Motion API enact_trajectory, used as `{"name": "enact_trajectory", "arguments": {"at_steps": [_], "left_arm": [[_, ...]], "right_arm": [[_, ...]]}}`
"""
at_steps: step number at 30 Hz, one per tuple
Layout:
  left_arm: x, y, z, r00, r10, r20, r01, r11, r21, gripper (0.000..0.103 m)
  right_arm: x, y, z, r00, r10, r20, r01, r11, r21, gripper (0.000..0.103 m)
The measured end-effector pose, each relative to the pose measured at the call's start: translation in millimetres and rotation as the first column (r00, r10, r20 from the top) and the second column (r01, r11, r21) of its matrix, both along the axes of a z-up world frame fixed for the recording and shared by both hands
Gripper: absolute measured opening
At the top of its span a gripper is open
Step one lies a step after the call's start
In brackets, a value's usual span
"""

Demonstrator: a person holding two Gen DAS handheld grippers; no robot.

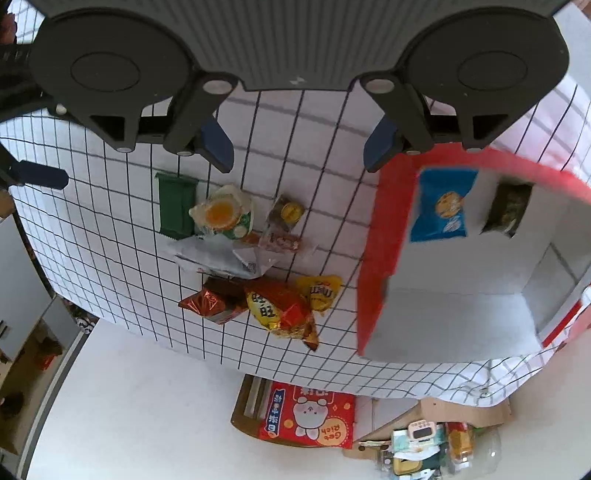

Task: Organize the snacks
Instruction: 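Move both tools back over the snacks on the table, then grasp the clear coin-candy packet with the left tool while the right tool grasps the green bar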

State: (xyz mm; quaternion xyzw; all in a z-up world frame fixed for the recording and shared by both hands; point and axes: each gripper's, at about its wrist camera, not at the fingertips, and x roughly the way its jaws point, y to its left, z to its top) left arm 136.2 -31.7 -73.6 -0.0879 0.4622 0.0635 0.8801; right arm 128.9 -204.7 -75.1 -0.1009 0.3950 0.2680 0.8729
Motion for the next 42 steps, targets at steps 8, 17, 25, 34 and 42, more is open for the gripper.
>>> {"name": "enact_trajectory", "arguments": {"at_steps": [8, 17, 25, 34, 42], "left_arm": [[50, -20, -25, 0.997, -0.032, -0.066, 0.036, 0.997, 0.066, 0.077], [87, -20, -52, 0.991, -0.019, -0.130, 0.036, 0.991, 0.131, 0.077], [103, -12, -67, 0.987, -0.021, -0.158, 0.040, 0.992, 0.120, 0.068], [112, -17, -76, 0.982, -0.072, -0.176, 0.093, 0.989, 0.116, 0.046], [109, -18, -77, 0.983, -0.095, -0.156, 0.112, 0.988, 0.104, 0.036]], "right_arm": [[64, -7, -31, 0.988, -0.122, -0.091, 0.121, 0.993, -0.013, 0.092], [114, 5, -65, 0.942, -0.272, -0.197, 0.271, 0.962, -0.032, 0.080], [133, 13, -82, 0.919, -0.332, -0.212, 0.326, 0.943, -0.064, 0.071], [135, 32, -84, 0.921, -0.331, -0.203, 0.319, 0.943, -0.090, 0.071], [126, 34, -82, 0.925, -0.345, -0.161, 0.326, 0.936, -0.134, 0.047]]}}
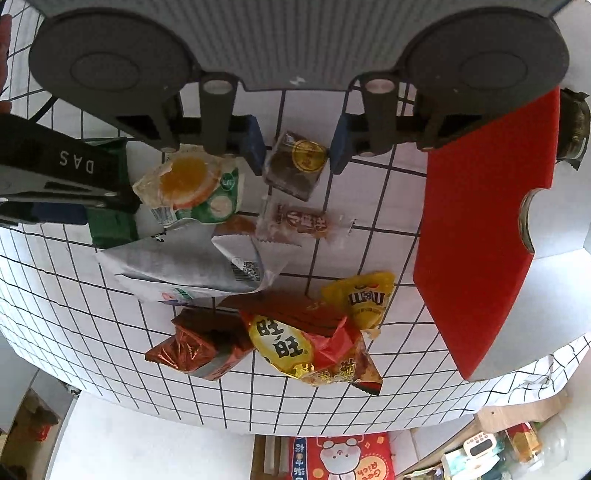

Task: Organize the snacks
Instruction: 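Grasp the clear coin-candy packet with the left tool while the right tool grasps the green bar, then carry the coin-candy packet in the left tool while the right tool carries the green bar into the box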

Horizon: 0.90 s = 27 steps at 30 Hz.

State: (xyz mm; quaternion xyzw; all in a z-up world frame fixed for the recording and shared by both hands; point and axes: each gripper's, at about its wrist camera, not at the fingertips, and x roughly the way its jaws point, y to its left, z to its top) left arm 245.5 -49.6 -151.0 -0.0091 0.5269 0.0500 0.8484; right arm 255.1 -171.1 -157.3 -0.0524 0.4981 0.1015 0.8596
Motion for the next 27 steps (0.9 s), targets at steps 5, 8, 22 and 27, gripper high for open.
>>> {"name": "enact_trajectory", "arguments": {"at_steps": [5, 8, 22, 27], "left_arm": [[-5, -1, 2, 1.000, -0.003, 0.003, 0.003, 1.000, -0.012, 0.035], [-12, 1, 6, 1.000, 0.000, 0.013, 0.001, 1.000, -0.027, 0.035], [-65, 11, 49, 0.998, 0.025, 0.066, -0.020, 0.997, -0.077, 0.035], [-86, 16, 69, 0.996, 0.026, 0.086, -0.019, 0.996, -0.086, 0.035]], "right_arm": [[-7, -7, 1, 1.000, -0.017, 0.000, 0.017, 1.000, 0.010, 0.044], [-14, -16, 3, 0.999, -0.039, -0.013, 0.040, 0.998, 0.042, 0.044], [-76, -32, 55, 1.000, 0.030, 0.008, -0.031, 0.984, 0.174, 0.043], [-94, -29, 73, 0.998, 0.057, 0.025, -0.061, 0.978, 0.198, 0.043]]}}
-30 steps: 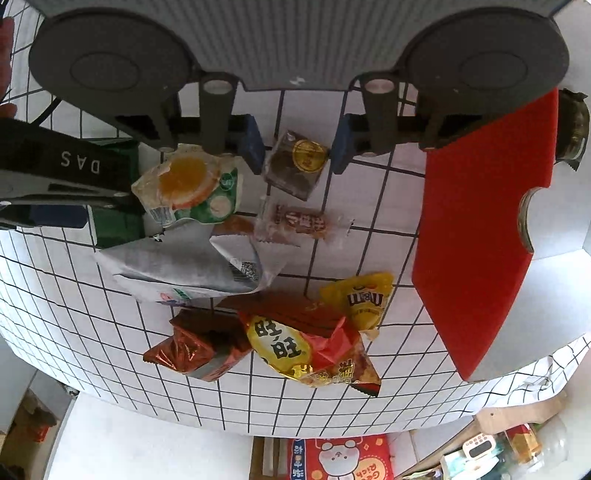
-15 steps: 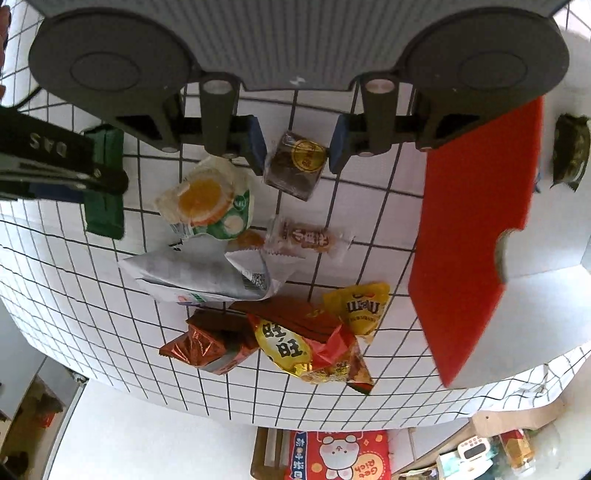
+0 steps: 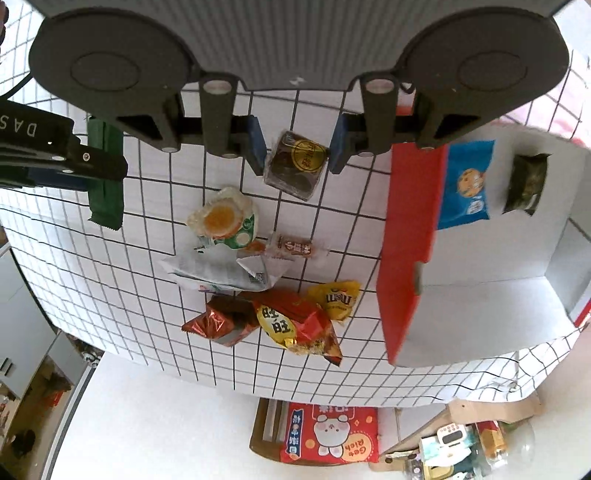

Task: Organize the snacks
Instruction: 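Carry the coin-candy packet in the left tool while the right tool carries the green bar into the box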

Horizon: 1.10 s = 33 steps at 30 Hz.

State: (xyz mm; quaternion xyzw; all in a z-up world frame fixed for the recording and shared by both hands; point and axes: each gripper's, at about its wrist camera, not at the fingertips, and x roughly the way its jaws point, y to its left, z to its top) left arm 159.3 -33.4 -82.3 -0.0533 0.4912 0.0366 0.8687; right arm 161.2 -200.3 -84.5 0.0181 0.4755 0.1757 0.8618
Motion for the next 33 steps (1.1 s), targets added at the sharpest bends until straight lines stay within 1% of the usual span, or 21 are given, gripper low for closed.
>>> {"name": "enact_trajectory", "arguments": {"at_steps": [7, 12, 22, 27, 33], "left_arm": [[-25, 18, 28, 1.000, 0.018, 0.025, -0.018, 1.000, -0.024, 0.035], [-38, 38, 43, 0.998, 0.045, 0.040, -0.044, 0.999, -0.029, 0.035], [-53, 87, 66, 0.991, 0.104, 0.083, -0.103, 0.995, -0.020, 0.035], [-57, 119, 73, 0.986, 0.139, 0.094, -0.137, 0.990, -0.028, 0.035], [-56, 155, 76, 0.980, 0.172, 0.098, -0.171, 0.985, -0.019, 0.035]], "right_arm": [[-19, 13, 24, 0.999, 0.044, 0.019, -0.045, 0.999, 0.032, 0.044], [-27, 36, 40, 0.993, 0.106, 0.044, -0.107, 0.994, 0.038, 0.044], [-35, 101, 61, 0.971, 0.226, 0.082, -0.230, 0.972, 0.040, 0.044], [-37, 134, 68, 0.960, 0.262, 0.101, -0.267, 0.963, 0.037, 0.044], [-32, 175, 70, 0.948, 0.297, 0.113, -0.300, 0.954, 0.015, 0.044]]}}
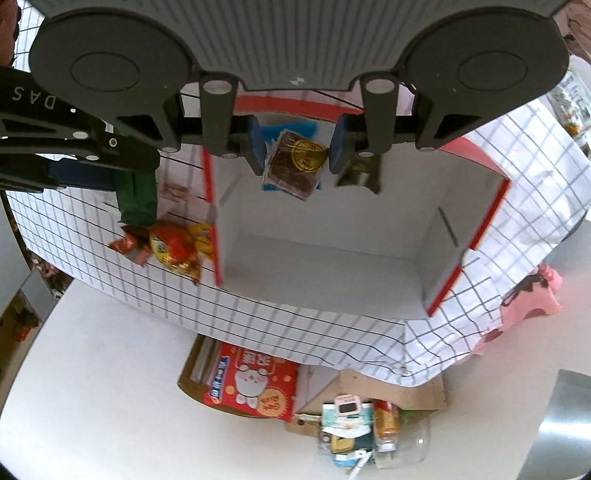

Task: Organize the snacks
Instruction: 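Carry the coin-candy packet in the left tool while the right tool carries the green bar into the box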

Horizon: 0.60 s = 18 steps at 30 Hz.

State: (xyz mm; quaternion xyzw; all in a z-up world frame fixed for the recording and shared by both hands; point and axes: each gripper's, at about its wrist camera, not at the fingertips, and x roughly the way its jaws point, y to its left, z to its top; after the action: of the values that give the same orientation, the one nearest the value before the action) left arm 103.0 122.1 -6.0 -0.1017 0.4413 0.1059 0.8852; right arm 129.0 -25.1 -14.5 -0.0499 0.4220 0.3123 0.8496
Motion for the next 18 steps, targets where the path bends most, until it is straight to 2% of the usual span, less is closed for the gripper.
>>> {"name": "enact_trajectory", "arguments": {"at_steps": [8, 18], "left_arm": [[16, 53, -11, 0.998, 0.049, -0.040, -0.048, 0.999, 0.023, 0.035], [47, 108, -44, 0.986, 0.086, -0.145, -0.078, 0.995, 0.058, 0.035]], "right_arm": [[16, 55, -15, 1.000, 0.020, 0.003, -0.020, 0.998, -0.056, 0.044], [47, 112, -46, 0.999, 0.030, -0.026, -0.033, 0.992, -0.126, 0.044]]}}
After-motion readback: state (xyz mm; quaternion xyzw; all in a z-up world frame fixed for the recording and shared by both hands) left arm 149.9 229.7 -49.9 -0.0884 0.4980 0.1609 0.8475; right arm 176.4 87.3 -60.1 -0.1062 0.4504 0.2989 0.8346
